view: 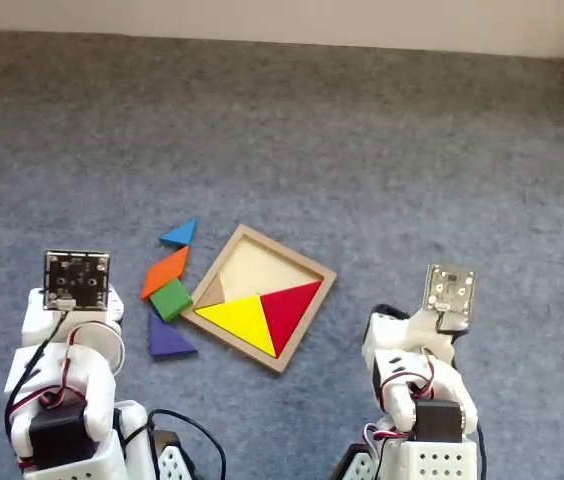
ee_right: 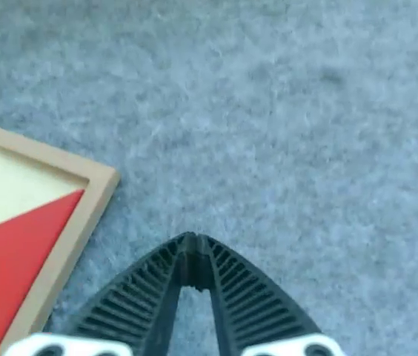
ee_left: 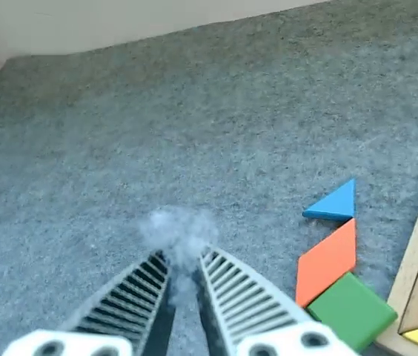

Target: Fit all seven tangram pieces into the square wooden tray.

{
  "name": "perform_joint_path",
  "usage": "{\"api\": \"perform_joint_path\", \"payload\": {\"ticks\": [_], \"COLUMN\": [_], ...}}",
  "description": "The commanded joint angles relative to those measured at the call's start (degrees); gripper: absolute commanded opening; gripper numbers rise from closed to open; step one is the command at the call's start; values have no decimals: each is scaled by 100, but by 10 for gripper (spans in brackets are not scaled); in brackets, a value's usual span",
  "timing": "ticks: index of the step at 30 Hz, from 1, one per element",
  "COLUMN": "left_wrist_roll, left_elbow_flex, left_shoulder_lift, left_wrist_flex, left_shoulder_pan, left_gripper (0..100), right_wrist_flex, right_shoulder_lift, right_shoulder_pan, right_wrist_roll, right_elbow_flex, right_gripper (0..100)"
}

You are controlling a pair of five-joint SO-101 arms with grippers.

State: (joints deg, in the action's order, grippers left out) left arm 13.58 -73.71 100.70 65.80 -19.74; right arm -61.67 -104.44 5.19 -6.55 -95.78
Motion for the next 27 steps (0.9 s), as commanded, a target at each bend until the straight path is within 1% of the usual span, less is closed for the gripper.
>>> {"api": "perform_joint_path", "payload": {"ticks": [1,6,9,13,15,21,24,27], "left_wrist_roll": [440,765,1134,1415,1503,1521,1556,1943], "left_elbow_flex": [303,303,374,664,787,840,866,989], "left_shoulder_lift": [180,163,163,163,163,136,-338,-1226], "left_wrist_flex": [-79,-62,369,835,905,1178,1196,1178], "left_shoulder_pan": [-48,-48,-48,-40,-4,444,576,681], "left_gripper": [17,14,14,14,14,18,18,18], "right_wrist_flex": [-356,-681,-708,-708,-708,-708,-699,-699], "right_shoulder_lift": [-66,-66,-66,-66,-66,-66,-66,-66], "right_shoulder_pan": [-48,-40,-40,-40,-40,-40,-40,-40], "right_wrist_roll": [53,53,44,44,44,53,53,53], "right_elbow_flex": [-664,-664,-664,-664,-664,-664,-664,-664], "right_gripper": [5,5,5,5,5,5,5,5]}}
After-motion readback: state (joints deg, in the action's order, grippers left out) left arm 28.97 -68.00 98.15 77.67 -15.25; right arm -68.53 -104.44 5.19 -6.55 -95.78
